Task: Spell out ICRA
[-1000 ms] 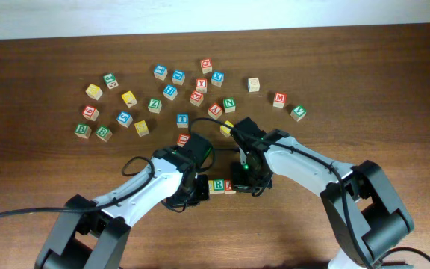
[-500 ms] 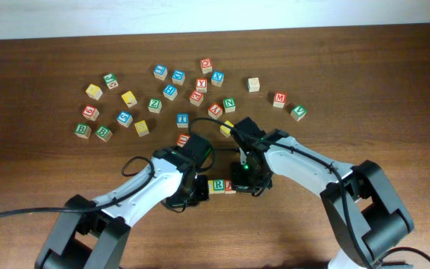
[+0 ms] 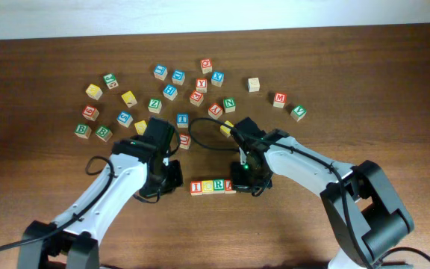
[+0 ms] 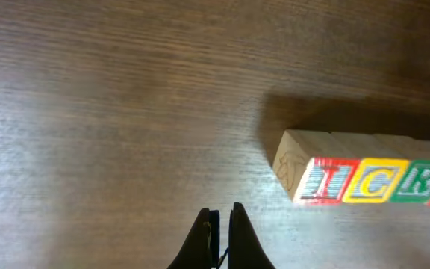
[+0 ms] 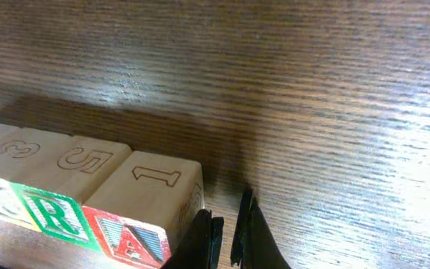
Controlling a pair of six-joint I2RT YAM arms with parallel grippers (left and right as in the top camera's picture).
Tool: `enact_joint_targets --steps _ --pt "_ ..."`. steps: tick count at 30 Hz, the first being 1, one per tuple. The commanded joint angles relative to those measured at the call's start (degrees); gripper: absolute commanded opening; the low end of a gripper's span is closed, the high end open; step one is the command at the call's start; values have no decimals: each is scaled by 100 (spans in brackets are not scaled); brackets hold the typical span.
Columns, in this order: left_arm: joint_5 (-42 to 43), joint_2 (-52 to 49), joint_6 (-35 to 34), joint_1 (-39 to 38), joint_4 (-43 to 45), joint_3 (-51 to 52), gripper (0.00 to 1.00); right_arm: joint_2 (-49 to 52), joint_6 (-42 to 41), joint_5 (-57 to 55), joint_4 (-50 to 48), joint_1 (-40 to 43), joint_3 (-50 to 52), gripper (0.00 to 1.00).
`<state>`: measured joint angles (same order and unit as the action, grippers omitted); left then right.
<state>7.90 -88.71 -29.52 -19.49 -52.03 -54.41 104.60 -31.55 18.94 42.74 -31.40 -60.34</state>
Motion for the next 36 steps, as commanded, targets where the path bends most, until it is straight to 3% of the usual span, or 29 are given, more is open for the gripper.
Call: enact_joint_targets --steps 1,12,36 --pt "46 55 133 11 317 302 0 81 -46 33 -11 -57 -59 4" --pt "761 -560 136 11 874 476 0 81 -46 76 -17 -57 -59 4" --pt "1187 -734 140 0 1255 476 0 81 -48 339 -164 -59 -59 4"
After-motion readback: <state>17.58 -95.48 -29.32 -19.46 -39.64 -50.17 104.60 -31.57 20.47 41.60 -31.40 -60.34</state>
